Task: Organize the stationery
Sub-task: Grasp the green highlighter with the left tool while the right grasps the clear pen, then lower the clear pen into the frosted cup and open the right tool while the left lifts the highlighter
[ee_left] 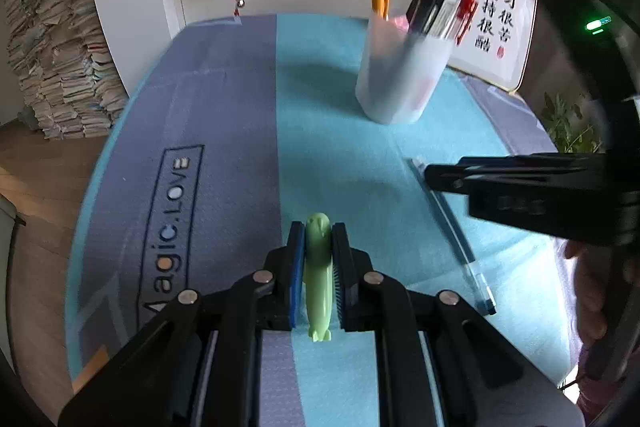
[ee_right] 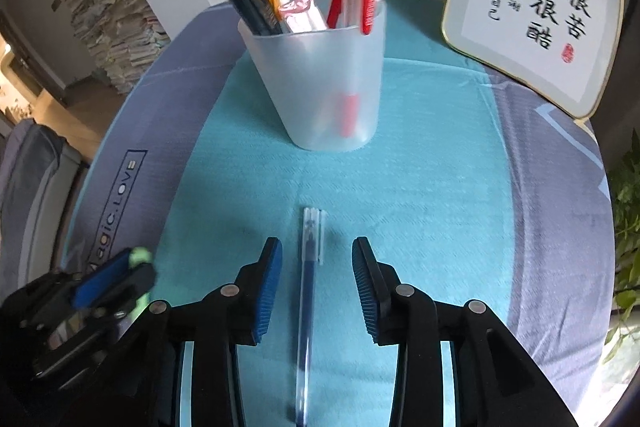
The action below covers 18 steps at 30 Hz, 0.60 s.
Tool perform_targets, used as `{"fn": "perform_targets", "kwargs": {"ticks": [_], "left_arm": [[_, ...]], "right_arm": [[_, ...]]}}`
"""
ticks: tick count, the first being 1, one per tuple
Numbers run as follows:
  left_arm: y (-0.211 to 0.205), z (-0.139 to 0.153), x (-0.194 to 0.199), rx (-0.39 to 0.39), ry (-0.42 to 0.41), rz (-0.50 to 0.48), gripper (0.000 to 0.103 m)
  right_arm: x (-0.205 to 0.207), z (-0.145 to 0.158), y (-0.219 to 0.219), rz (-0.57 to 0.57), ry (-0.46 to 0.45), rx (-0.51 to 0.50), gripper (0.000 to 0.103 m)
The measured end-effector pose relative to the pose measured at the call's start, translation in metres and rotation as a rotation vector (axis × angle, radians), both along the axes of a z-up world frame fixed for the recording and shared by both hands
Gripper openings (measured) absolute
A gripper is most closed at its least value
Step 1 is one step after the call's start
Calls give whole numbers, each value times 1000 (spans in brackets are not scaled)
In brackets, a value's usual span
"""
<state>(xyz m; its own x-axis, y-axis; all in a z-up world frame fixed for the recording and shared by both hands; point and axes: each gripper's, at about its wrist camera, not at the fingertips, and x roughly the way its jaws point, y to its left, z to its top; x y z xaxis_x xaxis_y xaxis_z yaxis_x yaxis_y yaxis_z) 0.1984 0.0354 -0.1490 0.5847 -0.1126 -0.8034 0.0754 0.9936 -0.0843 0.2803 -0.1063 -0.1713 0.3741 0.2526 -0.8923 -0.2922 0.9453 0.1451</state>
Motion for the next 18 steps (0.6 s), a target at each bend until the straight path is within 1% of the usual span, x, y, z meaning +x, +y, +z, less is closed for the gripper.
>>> {"fn": "perform_targets", "kwargs": {"ticks": [5,9,10,11,12,15,16,18], "left_arm": [[1,7,-3,-2,-20,0,11],[1,9,-3,-2,-27,-4,12],[1,9,-4,-2,-28,-4,12],[0,10,-5,-3,-30,-6,12],[0,10,-6,-3,-32,-7,12],[1,12,-8,1,-37,-8,12],[0,13,-9,4,-40,-8,12],[1,16,-11,7,-43,-5,12]], "right_arm": [[8,-10,9,-6,17,-43,37],[9,-10,15,-4,-4,-65,37],[9,-9,17,-1,-13,-77,35],[8,-9,19,-4,-22,-93,20],[8,-9,20,-3,-33,-111,14],[7,-8,16,-5,-15,-55,13],[4,-3,12,-11,-21,-33,13],[-3,6,6,-24,-46,-22,13]]}}
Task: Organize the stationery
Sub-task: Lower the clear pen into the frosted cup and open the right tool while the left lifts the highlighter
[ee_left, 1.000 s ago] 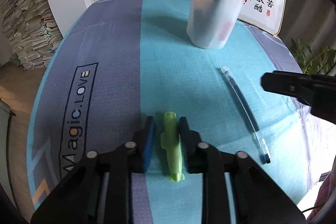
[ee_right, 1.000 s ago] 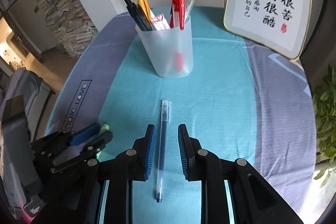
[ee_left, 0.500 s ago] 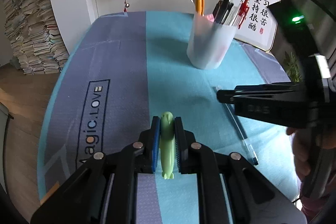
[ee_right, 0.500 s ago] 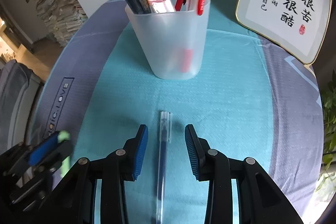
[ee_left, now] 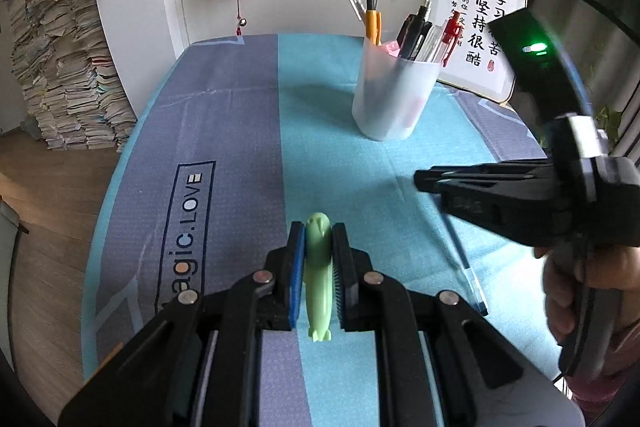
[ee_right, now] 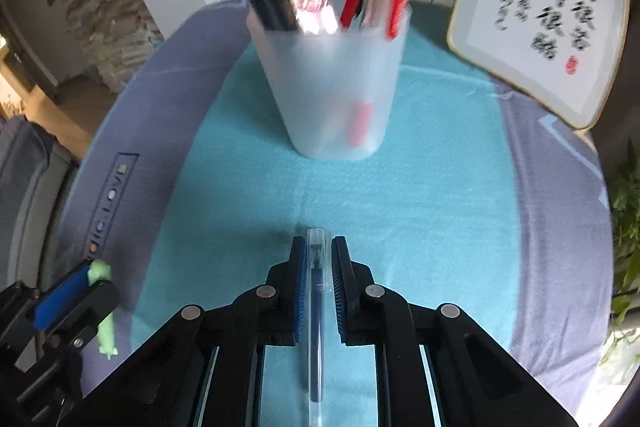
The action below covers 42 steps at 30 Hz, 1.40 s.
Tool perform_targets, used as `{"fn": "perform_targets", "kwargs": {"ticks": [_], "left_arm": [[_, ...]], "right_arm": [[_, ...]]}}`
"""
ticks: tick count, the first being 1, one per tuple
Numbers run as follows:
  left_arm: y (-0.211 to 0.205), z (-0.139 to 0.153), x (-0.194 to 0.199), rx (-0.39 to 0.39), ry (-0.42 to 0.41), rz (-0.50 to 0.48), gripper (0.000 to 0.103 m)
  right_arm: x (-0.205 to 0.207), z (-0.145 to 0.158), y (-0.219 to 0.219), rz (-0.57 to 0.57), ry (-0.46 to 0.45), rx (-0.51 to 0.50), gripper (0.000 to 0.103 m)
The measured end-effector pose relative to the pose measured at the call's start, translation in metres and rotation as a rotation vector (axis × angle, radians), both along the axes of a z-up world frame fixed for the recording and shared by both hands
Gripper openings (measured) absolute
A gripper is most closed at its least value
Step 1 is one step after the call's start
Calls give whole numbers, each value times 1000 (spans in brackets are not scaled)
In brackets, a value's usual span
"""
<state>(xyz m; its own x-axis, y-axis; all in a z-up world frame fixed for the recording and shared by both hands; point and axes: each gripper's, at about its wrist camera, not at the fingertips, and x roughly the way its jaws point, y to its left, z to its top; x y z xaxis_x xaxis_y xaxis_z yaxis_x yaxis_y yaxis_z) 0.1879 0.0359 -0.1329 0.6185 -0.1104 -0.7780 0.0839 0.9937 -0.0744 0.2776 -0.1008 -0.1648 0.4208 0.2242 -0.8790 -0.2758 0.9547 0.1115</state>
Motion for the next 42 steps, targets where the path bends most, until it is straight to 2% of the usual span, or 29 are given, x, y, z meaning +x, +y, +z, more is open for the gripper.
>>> {"fn": "perform_targets", "kwargs": {"ticks": [13,21,33,42], "left_arm": [[-12,19,-20,-3,-44,-23,12],[-13,30,-28,-3,-69,-15,12],[-19,41,-31,6,-99,-18,12],[-21,45,-24,13,-110,-27,12]], "right_arm": [[-59,80,-33,-11,-194,93,13],[-79,101,-37,-12,-266,137,13],[-82,139,-46,-26,-352,169,13],[-65,178,-44,-37,-445,179,13]]}}
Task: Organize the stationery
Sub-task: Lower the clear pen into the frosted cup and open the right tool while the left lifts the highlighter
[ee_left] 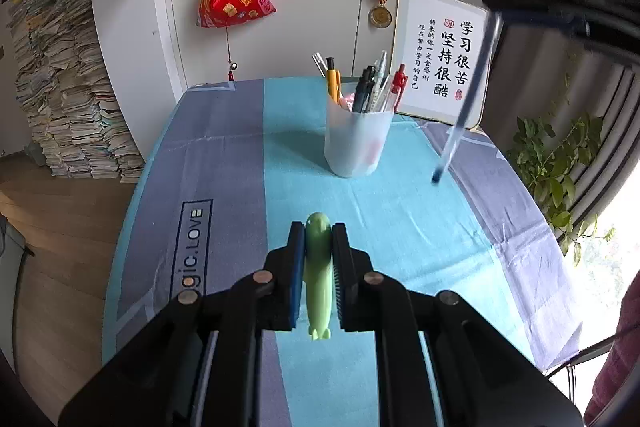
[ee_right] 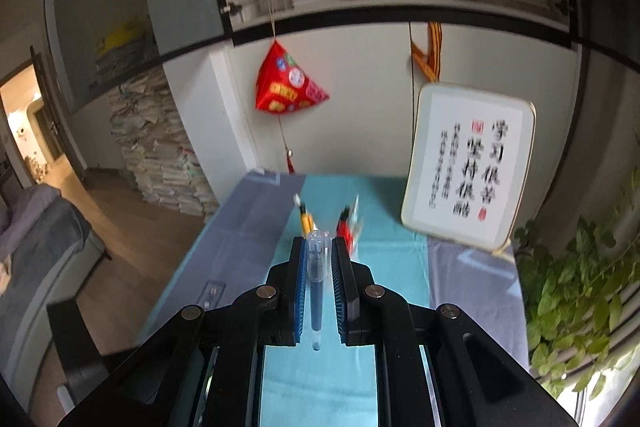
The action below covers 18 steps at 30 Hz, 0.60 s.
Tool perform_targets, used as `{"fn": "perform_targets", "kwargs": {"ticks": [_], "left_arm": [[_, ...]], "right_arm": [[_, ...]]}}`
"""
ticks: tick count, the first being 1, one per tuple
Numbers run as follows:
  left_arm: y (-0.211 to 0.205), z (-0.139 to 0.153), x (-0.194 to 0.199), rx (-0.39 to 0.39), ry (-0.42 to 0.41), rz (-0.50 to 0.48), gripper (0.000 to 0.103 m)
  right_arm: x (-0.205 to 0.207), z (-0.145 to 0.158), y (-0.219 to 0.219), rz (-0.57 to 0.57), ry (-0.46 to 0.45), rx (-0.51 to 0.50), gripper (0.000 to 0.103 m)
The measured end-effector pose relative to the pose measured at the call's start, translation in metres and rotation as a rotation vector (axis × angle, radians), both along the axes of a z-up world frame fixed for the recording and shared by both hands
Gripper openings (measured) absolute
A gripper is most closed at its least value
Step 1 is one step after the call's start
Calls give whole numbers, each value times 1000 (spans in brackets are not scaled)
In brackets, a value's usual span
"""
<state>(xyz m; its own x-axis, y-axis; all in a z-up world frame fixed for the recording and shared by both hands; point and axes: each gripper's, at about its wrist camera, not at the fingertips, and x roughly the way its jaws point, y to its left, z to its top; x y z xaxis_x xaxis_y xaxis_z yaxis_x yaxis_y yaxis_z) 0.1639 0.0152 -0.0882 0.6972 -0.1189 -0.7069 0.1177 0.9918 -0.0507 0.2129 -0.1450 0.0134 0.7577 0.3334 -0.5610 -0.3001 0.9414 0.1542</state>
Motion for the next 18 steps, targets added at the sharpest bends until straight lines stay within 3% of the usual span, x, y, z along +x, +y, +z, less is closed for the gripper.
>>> {"fn": "perform_targets", "kwargs": {"ticks": [9,18], "left_arm": [[13,-4,13,5,10,26,12],[23,-13,27,12,31,49,12]], "right_arm": [[39,20,3,-33,-35,22,13],[81,10,3,-71,-7,55,13]]}}
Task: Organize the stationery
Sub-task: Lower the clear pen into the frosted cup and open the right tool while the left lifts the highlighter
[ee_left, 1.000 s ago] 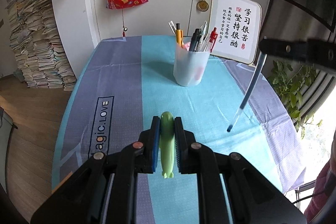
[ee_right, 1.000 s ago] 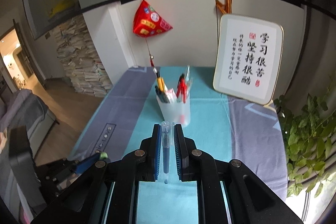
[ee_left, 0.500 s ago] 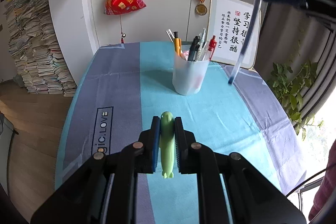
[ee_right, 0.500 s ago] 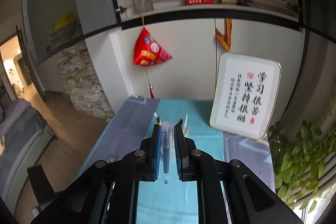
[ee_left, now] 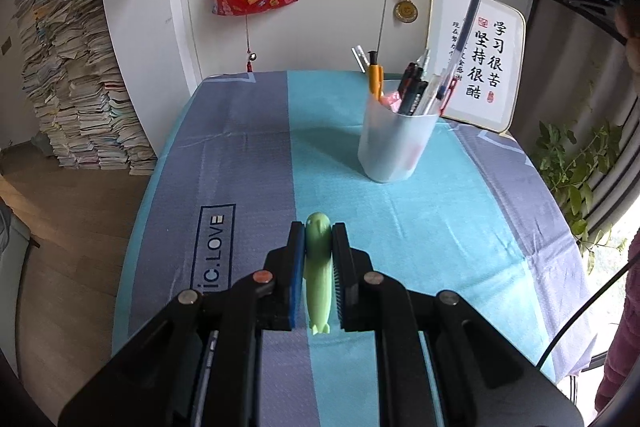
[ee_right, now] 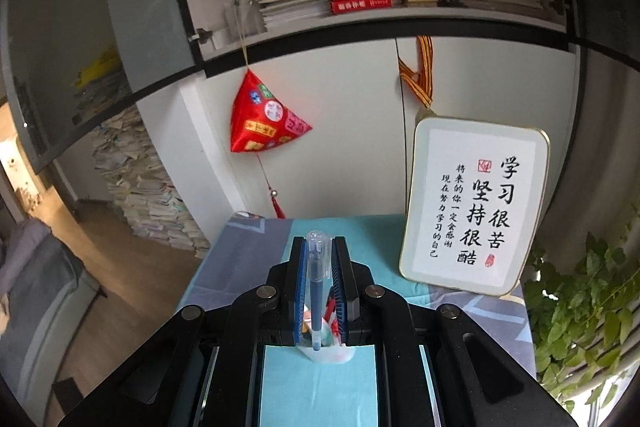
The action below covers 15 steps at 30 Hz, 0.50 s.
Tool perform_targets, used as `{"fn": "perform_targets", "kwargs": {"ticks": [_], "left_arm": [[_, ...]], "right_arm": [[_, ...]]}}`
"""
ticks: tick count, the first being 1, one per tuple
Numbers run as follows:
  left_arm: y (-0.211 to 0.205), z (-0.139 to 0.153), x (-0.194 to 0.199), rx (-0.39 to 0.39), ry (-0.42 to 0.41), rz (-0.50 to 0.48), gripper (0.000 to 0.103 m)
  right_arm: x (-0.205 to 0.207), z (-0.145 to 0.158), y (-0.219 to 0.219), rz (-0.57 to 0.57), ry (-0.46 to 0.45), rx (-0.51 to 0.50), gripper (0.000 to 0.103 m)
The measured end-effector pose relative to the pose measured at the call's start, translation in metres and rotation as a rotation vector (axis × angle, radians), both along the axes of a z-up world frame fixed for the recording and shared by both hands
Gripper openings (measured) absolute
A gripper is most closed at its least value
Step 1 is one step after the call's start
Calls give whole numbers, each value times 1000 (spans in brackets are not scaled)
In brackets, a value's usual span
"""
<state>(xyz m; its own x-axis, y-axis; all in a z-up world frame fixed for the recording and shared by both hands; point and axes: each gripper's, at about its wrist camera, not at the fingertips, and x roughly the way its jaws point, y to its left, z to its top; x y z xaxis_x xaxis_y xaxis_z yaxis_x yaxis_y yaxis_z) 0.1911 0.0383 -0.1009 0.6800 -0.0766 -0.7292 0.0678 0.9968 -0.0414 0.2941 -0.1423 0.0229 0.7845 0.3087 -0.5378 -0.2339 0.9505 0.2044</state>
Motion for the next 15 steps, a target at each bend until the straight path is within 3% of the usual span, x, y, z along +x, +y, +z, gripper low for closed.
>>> {"fn": "perform_targets", "kwargs": {"ticks": [15], "left_arm": [[1,-11,13,0,28,2,12]], "right_arm": [[27,-47,17,26,97,-56,13]]}}
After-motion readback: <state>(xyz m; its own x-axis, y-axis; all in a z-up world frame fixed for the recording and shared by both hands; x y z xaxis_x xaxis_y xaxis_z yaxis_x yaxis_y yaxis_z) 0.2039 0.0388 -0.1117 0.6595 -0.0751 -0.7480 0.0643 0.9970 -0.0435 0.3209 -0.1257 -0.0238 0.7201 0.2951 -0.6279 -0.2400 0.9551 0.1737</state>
